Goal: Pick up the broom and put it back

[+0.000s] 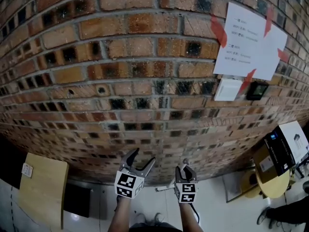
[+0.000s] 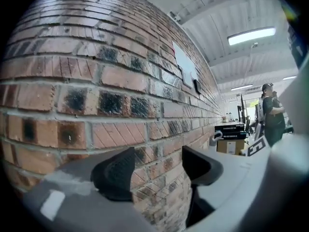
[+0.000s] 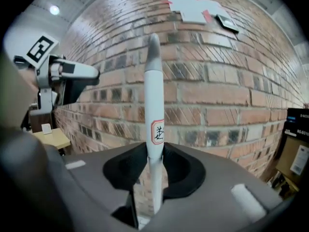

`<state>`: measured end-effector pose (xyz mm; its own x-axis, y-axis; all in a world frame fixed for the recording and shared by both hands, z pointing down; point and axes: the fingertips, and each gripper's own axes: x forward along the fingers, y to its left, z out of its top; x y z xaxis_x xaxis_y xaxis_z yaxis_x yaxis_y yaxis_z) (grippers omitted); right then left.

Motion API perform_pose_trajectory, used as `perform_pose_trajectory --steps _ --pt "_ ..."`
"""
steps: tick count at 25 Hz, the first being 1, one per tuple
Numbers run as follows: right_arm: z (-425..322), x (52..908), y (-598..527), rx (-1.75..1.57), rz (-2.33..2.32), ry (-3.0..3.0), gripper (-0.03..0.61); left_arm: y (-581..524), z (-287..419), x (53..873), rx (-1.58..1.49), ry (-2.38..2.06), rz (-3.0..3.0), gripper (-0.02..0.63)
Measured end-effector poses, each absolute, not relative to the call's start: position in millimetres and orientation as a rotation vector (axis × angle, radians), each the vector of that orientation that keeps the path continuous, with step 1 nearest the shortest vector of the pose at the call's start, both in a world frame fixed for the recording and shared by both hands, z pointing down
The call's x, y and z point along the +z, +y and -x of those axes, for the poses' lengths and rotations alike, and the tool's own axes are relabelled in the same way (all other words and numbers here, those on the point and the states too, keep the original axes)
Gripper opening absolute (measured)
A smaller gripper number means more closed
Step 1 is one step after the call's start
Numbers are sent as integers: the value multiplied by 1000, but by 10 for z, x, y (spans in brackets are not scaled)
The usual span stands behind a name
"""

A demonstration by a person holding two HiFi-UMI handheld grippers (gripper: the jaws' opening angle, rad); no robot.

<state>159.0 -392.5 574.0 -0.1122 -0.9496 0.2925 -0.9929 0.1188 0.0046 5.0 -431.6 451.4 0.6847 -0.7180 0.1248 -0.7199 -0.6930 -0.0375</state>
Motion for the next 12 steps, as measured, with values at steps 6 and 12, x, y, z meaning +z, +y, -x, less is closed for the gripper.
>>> perform_pose_trajectory --steps 6,12 --pt "-1415 4596 -3882 81 -2044 -2243 104 -4253 313 3894 60 -1438 -2890 322" --pt "-1224 3718 -3855 -50 -2084 -2360 104 -4199 638 3558 -22 -1616 -2830 322"
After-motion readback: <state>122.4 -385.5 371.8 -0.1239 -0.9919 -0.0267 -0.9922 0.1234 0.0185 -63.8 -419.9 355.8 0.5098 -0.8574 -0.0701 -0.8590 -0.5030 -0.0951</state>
